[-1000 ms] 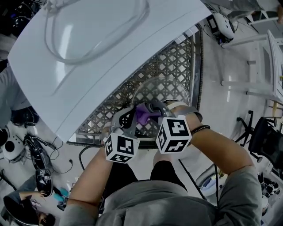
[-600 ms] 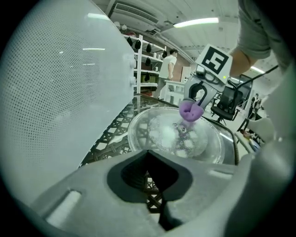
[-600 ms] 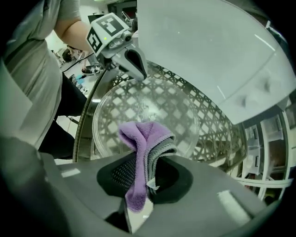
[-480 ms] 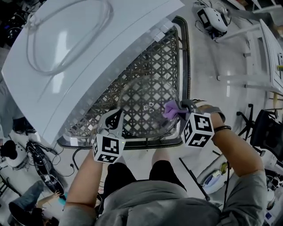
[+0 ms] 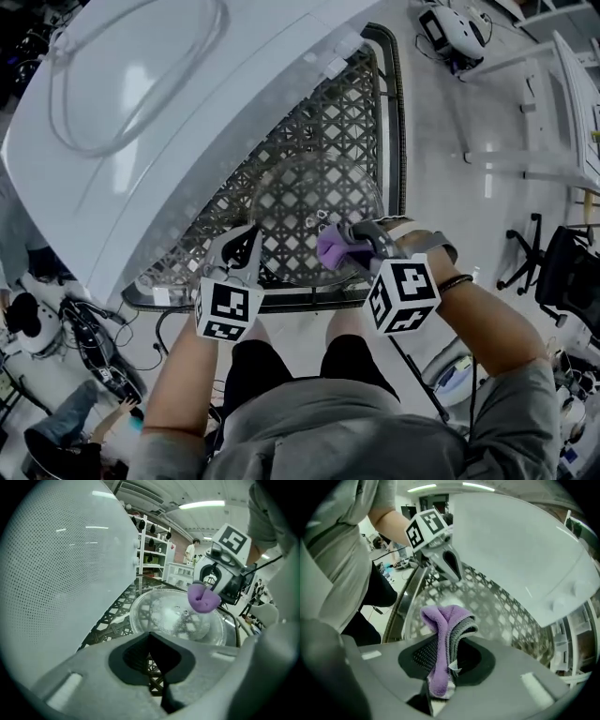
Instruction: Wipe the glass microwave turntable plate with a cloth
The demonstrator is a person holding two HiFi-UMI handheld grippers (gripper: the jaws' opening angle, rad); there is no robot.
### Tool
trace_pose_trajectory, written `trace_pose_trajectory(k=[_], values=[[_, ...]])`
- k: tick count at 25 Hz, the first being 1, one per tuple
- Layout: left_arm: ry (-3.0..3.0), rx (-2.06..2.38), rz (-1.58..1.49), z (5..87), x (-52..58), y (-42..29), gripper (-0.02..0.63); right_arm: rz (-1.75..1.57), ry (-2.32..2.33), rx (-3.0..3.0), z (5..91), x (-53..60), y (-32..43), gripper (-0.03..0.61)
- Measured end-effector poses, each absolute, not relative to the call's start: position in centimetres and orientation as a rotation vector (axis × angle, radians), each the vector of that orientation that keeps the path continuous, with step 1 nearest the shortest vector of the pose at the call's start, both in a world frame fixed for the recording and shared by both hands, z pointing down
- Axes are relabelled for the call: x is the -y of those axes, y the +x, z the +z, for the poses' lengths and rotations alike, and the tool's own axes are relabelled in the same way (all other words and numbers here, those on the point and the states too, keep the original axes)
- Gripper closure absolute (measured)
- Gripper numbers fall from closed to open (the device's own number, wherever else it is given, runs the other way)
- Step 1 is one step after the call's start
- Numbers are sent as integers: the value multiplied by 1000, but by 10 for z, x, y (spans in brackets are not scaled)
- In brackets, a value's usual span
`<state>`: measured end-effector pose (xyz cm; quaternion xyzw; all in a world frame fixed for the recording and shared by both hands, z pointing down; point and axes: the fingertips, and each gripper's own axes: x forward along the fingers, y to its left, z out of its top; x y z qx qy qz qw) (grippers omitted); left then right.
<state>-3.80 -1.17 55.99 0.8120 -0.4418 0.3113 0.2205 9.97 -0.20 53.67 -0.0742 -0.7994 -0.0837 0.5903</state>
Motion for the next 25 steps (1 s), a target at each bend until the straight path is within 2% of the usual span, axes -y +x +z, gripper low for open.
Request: trace_pose_trajectory(k=[5, 11, 18, 25], values=[[2257, 1190, 824, 561, 11, -37, 614, -226, -282, 1988, 545, -51, 7, 479], [2312, 1131, 835, 562, 10, -36, 615, -250, -277, 1977, 557, -56, -20, 479], [2348, 1109, 879, 561, 9, -36, 615, -232, -282, 1914, 558, -56, -13, 480], [2342, 1117, 890, 562, 9, -37, 614, -198, -237, 1792, 557, -33, 68, 480]])
